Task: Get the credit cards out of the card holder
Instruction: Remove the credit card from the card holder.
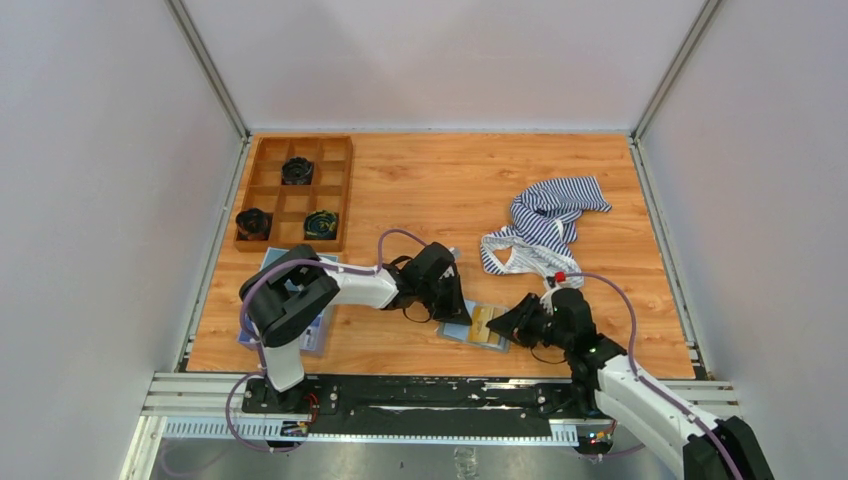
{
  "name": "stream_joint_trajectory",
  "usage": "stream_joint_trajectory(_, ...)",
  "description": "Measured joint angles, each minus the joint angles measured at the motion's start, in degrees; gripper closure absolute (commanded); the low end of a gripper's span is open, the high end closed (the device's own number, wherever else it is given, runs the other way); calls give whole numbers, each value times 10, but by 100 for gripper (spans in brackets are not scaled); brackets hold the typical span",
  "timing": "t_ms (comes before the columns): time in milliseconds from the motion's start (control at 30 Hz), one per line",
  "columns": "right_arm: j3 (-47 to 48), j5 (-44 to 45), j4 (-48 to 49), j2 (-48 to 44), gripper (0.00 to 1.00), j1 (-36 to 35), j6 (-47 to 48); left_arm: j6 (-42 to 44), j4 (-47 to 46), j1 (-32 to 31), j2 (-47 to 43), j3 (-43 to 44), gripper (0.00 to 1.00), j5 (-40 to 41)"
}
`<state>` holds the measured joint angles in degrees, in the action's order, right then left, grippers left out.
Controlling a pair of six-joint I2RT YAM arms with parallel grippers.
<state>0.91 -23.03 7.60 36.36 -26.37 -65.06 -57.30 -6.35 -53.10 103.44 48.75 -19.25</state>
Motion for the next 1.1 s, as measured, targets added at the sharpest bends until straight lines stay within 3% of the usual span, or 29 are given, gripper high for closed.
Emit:
stream_joint_trajectory(200, 0, -14, 54, 55, 77, 0, 3, 0, 0, 0, 1, 1, 91, 0)
stream_joint_trajectory(367, 0, -23, 87, 98, 100, 0, 9, 0, 0, 0, 1, 1, 91, 0)
stream_joint_trajectory(567, 10, -27, 77, 101, 100, 0, 22, 3, 2, 0, -12, 0, 70, 1)
stream_joint_trajectory(700, 12, -16, 16, 24, 100, 3, 38, 5, 12, 0, -74, -16, 63, 10)
stream_joint_trajectory(833, 12, -6, -40, -62, 100, 5, 47, 7, 11, 4, -129, -19, 45, 6)
stream_joint_trajectory(933, 12, -7, -58, -118, 100, 6, 49, 13, 9, 9, -144, -19, 34, -5)
stream_joint_trajectory(1100, 12, -13, -58, -168, 100, 7, 49, 18, 10, 18, -147, -20, 24, -23)
